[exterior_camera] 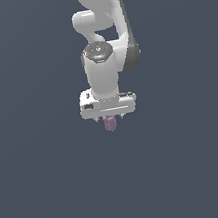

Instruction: Pick up the object and move it to a goal position.

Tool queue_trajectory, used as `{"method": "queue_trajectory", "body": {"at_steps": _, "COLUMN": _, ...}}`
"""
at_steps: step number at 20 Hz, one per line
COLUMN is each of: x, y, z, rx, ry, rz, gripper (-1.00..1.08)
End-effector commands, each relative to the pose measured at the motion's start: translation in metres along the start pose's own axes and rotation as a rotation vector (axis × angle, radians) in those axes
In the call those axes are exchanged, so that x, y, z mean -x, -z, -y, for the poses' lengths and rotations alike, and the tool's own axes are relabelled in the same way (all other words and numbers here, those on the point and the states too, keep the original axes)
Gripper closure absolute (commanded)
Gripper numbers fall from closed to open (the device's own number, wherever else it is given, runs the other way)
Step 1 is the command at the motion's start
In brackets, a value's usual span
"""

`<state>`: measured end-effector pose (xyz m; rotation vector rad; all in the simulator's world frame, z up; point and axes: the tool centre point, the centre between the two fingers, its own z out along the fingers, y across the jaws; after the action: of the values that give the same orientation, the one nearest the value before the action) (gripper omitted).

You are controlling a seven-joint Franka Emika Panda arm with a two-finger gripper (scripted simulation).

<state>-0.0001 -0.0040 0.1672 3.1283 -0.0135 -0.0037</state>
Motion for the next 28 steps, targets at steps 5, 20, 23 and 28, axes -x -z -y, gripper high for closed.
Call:
{"method": "queue_trajectory", "body": {"at_steps": 5, "x": 0.002, "y": -0.001, "z": 0.003, "rx": -0.003, "ry": 0.002, "rz": 0.006, "gripper": -0.92}}
{"method": "queue_trajectory", "body": {"at_steps": 20, "x": 0.011, "y": -0.005, "z": 0.010, "rx": -0.010, "ry": -0.016, "rz": 0.020, "gripper": -0.92}}
{"method": "queue_trajectory", "body": {"at_steps": 23, "x": 0.015, "y": -0.007, "z": 0.009, "rx": -0.009, "ry": -0.054, "rz": 0.018, "gripper": -0.92}}
{"method": "queue_trajectory", "body": {"at_steps": 28, "x": 0.023, "y": -0.010, "z": 0.007, "rx": -0.009, "ry": -0.146, "rz": 0.014, "gripper": -0.92}}
